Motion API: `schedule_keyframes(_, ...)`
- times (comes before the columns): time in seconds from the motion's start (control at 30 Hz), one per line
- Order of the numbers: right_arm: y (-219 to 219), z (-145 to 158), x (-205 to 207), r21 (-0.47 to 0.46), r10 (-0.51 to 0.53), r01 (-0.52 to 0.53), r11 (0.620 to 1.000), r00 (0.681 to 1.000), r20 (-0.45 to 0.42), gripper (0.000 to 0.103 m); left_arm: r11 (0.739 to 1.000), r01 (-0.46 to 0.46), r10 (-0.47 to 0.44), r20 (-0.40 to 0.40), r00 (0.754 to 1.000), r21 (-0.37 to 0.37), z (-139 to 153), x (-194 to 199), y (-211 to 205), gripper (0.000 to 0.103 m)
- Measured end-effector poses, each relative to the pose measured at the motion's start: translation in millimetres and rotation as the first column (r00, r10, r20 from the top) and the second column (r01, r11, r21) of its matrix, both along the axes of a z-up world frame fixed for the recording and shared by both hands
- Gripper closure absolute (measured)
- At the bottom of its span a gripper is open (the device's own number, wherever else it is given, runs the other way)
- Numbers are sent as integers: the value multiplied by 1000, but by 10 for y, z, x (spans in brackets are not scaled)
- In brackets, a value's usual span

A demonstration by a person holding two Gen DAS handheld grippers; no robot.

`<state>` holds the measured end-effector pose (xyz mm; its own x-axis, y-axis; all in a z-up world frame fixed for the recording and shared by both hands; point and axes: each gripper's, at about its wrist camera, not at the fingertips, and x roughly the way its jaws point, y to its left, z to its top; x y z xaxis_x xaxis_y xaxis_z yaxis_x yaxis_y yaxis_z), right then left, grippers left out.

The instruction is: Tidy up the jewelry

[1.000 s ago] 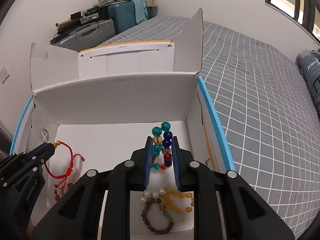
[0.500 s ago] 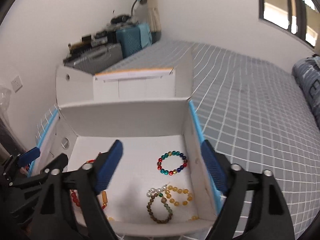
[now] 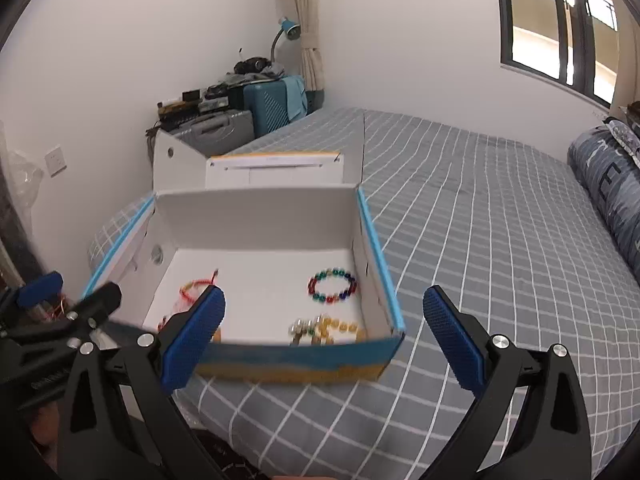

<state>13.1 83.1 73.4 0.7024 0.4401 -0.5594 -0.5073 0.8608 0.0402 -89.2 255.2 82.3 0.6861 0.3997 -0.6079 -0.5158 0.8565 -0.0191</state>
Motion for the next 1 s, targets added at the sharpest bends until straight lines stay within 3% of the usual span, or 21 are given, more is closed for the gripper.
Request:
schedule_keyframes(0.33,-33,-274,-192,-24,-13,12,1000,1000,-18,8,1000,1,0,-44,999,2,-266,-206,-74,6)
schedule_keyframes(1.0,-11,-321,-175,-34,-10,9,999,999,-33,8,1000,-15,17,-66,998,23,-337,-195,-88,6)
